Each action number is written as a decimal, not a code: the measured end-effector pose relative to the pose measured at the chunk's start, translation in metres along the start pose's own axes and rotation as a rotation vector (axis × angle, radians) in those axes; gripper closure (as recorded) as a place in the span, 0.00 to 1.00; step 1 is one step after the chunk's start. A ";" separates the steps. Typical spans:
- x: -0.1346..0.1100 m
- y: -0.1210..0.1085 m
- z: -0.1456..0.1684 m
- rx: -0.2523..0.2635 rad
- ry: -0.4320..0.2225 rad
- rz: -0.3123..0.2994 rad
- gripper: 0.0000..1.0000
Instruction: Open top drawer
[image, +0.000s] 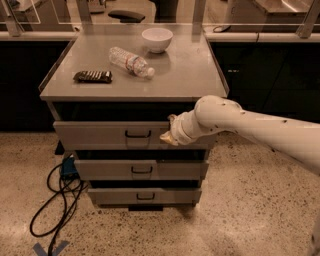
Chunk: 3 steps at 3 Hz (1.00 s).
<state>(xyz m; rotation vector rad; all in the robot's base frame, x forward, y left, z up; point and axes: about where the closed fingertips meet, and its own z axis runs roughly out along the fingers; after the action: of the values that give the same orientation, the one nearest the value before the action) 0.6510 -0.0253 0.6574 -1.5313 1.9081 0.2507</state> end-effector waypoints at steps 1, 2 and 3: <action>-0.003 -0.002 -0.005 0.000 0.000 0.000 1.00; -0.007 -0.004 -0.012 0.000 0.000 0.000 1.00; -0.010 -0.005 -0.016 0.000 0.000 0.000 1.00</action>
Offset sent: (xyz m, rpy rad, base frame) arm -0.1488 -0.0403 0.0060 0.0435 -0.0002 0.0841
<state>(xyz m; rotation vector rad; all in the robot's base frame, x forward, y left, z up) 0.6510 -0.0271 0.6770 -1.5313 1.9080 0.2507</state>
